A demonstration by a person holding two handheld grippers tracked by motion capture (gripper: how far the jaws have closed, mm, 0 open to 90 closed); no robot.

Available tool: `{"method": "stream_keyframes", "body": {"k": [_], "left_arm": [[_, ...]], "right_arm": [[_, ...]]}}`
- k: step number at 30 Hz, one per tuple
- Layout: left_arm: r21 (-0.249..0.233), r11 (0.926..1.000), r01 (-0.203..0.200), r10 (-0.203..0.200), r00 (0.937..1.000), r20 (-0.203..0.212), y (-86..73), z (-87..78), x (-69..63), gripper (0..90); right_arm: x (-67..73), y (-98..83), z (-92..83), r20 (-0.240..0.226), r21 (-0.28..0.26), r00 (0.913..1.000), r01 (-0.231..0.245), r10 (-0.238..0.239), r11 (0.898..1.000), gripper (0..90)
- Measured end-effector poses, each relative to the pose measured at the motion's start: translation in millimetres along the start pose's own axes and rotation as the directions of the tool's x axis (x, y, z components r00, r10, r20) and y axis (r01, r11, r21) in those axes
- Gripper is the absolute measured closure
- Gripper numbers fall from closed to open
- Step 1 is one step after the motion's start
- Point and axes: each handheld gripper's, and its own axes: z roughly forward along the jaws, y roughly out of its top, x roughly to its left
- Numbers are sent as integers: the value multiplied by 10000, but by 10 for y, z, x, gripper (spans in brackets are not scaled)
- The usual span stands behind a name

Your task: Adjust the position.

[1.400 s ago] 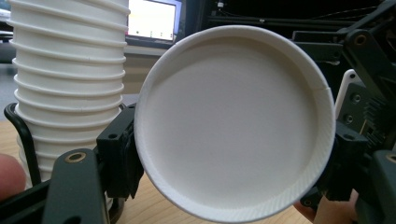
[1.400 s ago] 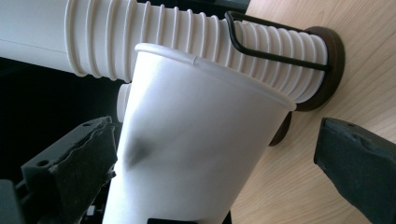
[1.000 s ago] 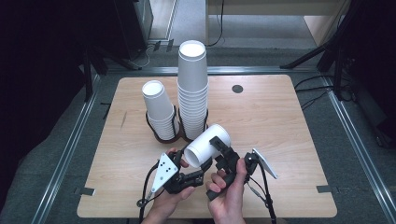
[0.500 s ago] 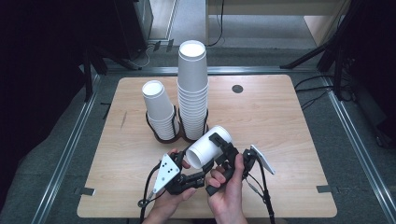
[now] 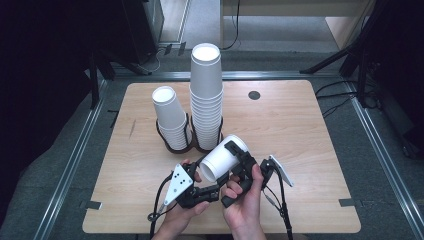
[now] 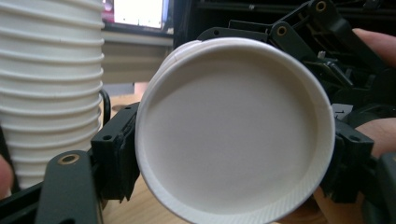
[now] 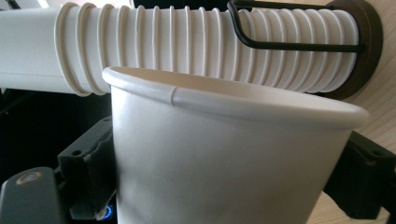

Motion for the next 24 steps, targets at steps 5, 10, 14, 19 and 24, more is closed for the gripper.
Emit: {"method": "stream_keyframes", "body": {"k": [5,10,14,19,24], "left_arm": [[214,9987,458,-462,9988,165,44,-14,32,155],[234,9980,586,-589,9981,155,74,-43,81,109],[234,9979,611,-617,9978,238,83,-52,89,101],[235,9978,619,-626,9975,335,83,-51,74,101],[207,9977,649,-658,9969,424,92,-63,67,101]], "right_arm": [[4,13,-4,-104,-172,9990,426,-428,9989,133],[34,70,-36,-274,-494,9955,892,-906,9948,139],[72,104,-50,-278,-858,9893,1401,-1430,9864,140],[139,125,-54,-336,-1145,9688,2403,-2455,9639,141],[202,137,-79,-3,-1483,9210,3852,-3896,9108,140]]}}
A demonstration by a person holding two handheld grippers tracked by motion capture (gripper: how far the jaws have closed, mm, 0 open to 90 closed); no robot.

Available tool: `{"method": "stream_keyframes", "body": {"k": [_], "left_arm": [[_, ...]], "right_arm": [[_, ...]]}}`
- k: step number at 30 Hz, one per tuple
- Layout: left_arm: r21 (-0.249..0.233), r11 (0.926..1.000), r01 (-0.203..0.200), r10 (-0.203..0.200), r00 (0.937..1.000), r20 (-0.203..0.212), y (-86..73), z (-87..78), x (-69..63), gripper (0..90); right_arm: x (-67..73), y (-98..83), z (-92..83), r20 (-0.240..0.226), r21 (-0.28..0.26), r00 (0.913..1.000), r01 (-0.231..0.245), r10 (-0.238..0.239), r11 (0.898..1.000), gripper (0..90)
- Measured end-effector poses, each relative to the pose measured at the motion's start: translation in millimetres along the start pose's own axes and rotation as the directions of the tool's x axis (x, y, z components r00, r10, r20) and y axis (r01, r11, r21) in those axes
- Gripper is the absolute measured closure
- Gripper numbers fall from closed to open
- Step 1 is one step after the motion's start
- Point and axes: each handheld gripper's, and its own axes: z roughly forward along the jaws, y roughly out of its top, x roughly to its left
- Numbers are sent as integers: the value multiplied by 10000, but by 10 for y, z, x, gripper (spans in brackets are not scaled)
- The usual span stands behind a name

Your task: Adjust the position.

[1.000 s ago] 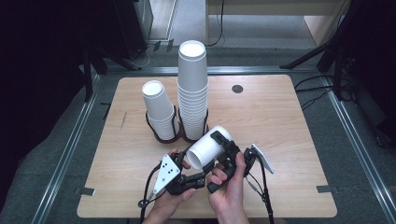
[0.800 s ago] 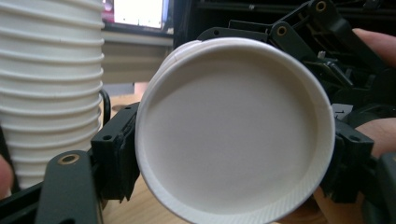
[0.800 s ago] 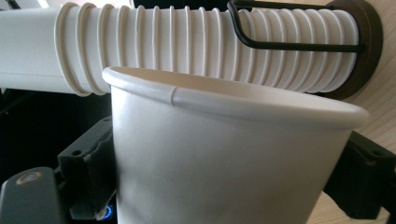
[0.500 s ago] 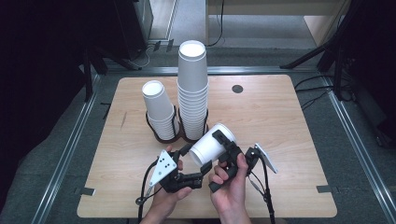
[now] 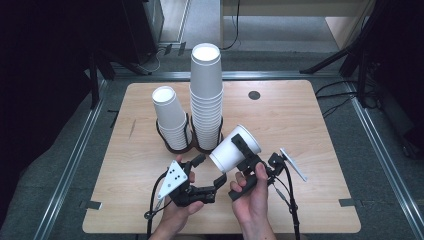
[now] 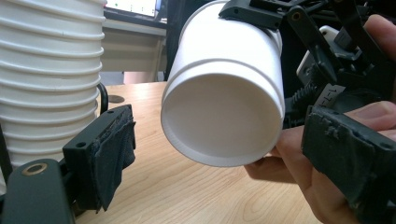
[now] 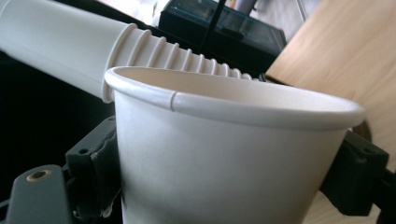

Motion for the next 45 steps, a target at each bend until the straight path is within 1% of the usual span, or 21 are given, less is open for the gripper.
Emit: {"method": "stream_keyframes", "body": {"k": [2,4,5,8,14,16,18,19,20,23,25,28,29,30,33,35,36,39,41,43,45], "left_arm": [[-11,10000,6,-6,10000,25,2,-5,1,101],[9,10000,38,-38,9999,108,1,-8,3,101],[17,10000,38,-38,9999,113,0,-8,2,101],[42,10000,40,-40,9999,126,-1,-11,5,101],[110,9999,77,-77,10000,28,-6,-21,37,101],[114,9999,91,-91,10000,31,-6,-25,46,101],[119,9999,97,-97,9999,24,-5,-26,51,101],[119,9999,97,-97,9999,24,-5,-26,51,101],[150,9998,89,-89,10000,19,-7,-27,55,101],[205,9997,93,-93,10000,10,-11,-23,59,101],[207,9997,86,-86,10000,2,-12,-22,61,101],[209,9997,108,-108,9999,-28,-12,-23,67,101],[222,9997,116,-115,9999,-54,-13,-23,71,101],[230,9996,140,-138,9999,-89,-14,-24,75,101],[238,9995,191,-187,9996,-188,-18,-26,98,101],[236,9995,228,-223,9994,-251,-20,-28,107,101],[236,9994,241,-235,9994,-270,-20,-29,111,101],[222,9994,253,-246,9992,-300,-17,-32,117,101],[235,9994,260,-251,9990,-374,-16,-34,122,101],[224,9992,324,-314,9986,-431,-16,-34,132,101],[274,9991,322,-308,9983,-501,-19,-39,145,101]], "right_arm": [[13,18,-12,-125,-62,9996,255,-255,9997,141],[15,35,-18,-4,-213,9975,708,-709,9973,141],[16,43,-22,81,-301,9967,805,-803,9963,141],[-1,78,-25,560,-493,9870,1533,-1506,9869,141],[-68,155,-27,564,-765,9781,2042,-2003,9759,147],[-75,165,-22,593,-937,9668,2533,-2485,9629,148],[-75,168,-21,773,-1120,9502,3092,-3019,9444,148],[-75,168,-21,773,-1120,9502,3092,-3019,9444,148],[-83,176,-14,890,-1233,9329,3581,-3491,9255,148],[-88,178,1,1181,-1280,8973,4384,-4253,8896,146],[-88,177,18,1505,-1288,8587,5082,-4898,8515,146],[-81,186,33,1712,-1177,8092,5832,-5621,8038,145],[-79,196,42,1766,-1161,7880,6118,-5899,7825,144],[-70,203,42,1830,-1099,7723,6309,-6083,7680,144],[-54,246,49,1983,-1195,7028,7092,-6832,6948,144],[-40,280,54,2083,-1215,6620,7479,-7200,6526,145],[-37,303,60,2121,-1257,6447,7632,-7344,6338,145],[-32,370,80,2357,-1294,6084,7925,-7579,5960,144],[-39,411,98,2520,-1291,5949,8024,-7633,5827,144],[-50,443,119,2672,-1252,5713,8190,-7760,5599,143],[-63,474,138,2753,-1210,5526,8317,-7867,5419,143]]}}
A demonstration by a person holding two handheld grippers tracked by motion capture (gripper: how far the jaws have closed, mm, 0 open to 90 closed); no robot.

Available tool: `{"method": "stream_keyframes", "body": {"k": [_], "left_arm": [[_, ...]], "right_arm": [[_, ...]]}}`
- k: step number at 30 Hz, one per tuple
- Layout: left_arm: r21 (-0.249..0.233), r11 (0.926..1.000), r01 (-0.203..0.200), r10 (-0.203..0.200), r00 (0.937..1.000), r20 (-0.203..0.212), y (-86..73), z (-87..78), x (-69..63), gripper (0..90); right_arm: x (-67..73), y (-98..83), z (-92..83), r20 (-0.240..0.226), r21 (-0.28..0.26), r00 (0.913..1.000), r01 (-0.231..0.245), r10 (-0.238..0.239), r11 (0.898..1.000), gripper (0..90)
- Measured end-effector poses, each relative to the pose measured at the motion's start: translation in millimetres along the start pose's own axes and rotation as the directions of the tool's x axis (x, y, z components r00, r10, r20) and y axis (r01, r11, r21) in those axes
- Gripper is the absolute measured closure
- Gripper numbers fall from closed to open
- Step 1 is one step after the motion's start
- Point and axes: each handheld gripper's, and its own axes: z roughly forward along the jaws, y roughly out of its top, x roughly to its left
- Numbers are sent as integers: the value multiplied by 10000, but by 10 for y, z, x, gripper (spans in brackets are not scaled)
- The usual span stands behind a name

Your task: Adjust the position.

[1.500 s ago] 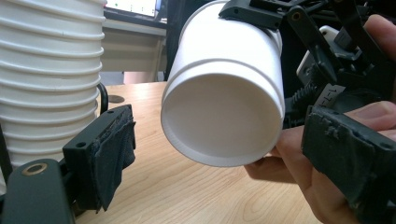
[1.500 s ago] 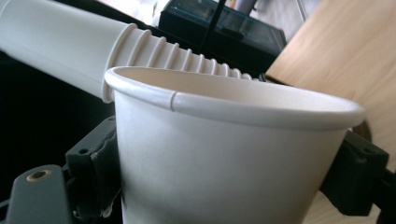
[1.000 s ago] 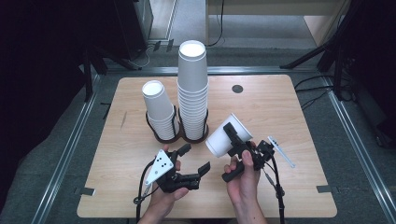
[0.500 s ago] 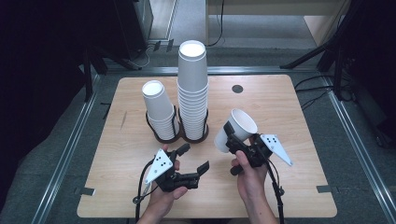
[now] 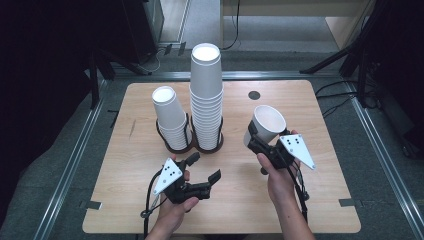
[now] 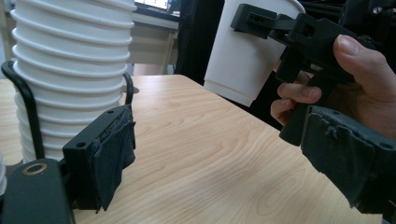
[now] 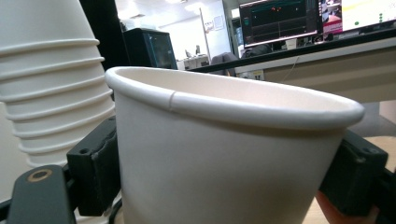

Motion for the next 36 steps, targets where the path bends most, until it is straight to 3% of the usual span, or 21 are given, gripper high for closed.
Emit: {"method": "stream_keyframes", "body": {"k": [10,14,23,26,31,36], "left_arm": [[-33,9999,124,-124,9997,-211,7,-16,49,101],[24,9998,190,-189,9994,-287,-6,-14,79,101],[55,9996,260,-257,9985,-492,-8,-24,130,101],[84,9995,297,-292,9980,-557,-13,-26,146,101],[63,9991,424,-419,9969,-670,-8,-36,180,101],[39,9986,524,-520,9959,-735,0,-47,207,101]], "right_arm": [[-186,-6,192,374,52,9964,762,-763,9971,143],[-250,-20,265,369,140,9966,726,-730,9973,143],[-452,-113,501,502,325,9860,1572,-1587,9870,143],[-488,-155,567,651,375,9792,1900,-1921,9811,143],[-553,-243,677,937,201,9740,2053,-2062,9785,141],[-619,-381,777,1305,248,9513,2786,-2794,9601,138]]}}
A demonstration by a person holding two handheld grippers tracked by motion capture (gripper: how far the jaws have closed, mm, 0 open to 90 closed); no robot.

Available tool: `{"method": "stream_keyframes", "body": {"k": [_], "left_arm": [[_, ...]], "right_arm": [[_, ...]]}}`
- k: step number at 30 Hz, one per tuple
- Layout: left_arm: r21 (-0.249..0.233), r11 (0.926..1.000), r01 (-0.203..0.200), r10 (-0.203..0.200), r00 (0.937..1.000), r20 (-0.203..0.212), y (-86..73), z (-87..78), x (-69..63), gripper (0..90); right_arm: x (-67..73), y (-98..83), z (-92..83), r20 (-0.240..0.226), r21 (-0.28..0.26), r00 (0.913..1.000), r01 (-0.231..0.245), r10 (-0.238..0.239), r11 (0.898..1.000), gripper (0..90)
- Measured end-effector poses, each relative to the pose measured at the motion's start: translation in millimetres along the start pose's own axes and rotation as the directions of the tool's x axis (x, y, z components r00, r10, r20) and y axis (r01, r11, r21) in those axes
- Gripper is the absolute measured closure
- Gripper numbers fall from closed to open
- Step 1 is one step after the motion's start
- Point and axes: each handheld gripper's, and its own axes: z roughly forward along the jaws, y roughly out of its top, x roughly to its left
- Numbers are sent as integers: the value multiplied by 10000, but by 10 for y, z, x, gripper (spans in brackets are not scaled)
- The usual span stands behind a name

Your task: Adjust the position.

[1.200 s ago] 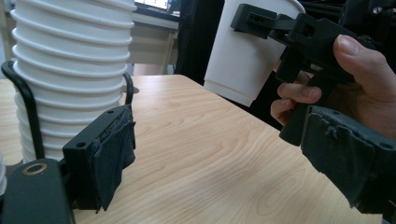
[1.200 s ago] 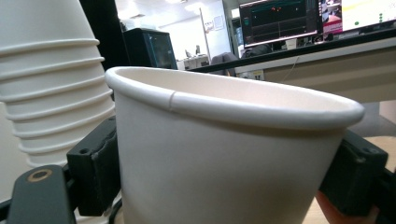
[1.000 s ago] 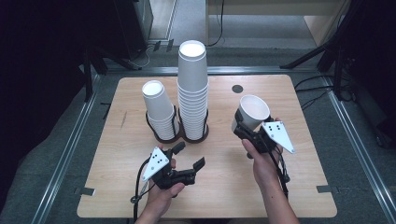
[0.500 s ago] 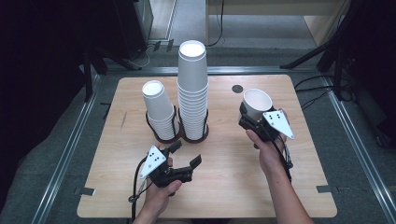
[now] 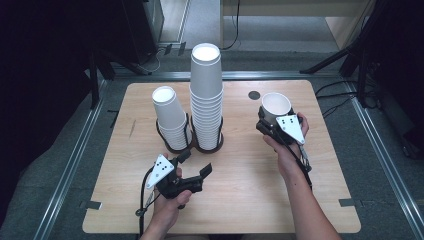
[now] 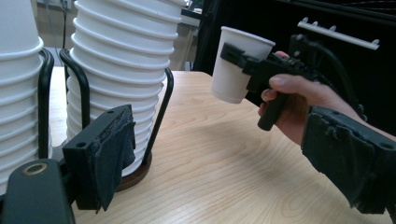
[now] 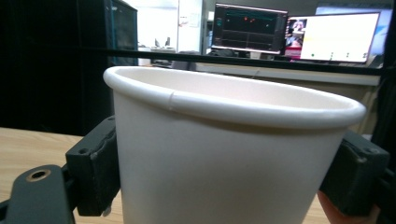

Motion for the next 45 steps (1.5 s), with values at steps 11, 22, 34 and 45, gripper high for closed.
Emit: {"method": "stream_keyframes", "body": {"k": [11,22,34,45], "left_arm": [[-13,10000,90,-91,9999,-143,11,-12,21,101],[-1,9999,136,-136,9998,-168,16,-18,30,101],[168,9998,101,-98,9998,-192,-4,7,38,102],[240,9997,87,-82,9997,-210,-10,16,45,102]], "right_arm": [[-23,-236,211,427,-101,9982,437,-432,9990,139],[-31,-390,333,483,425,9982,335,-356,9985,139],[-60,-502,366,587,828,9980,199,-248,9964,138],[-79,-529,355,594,1110,9978,210,-277,9936,133]]}}
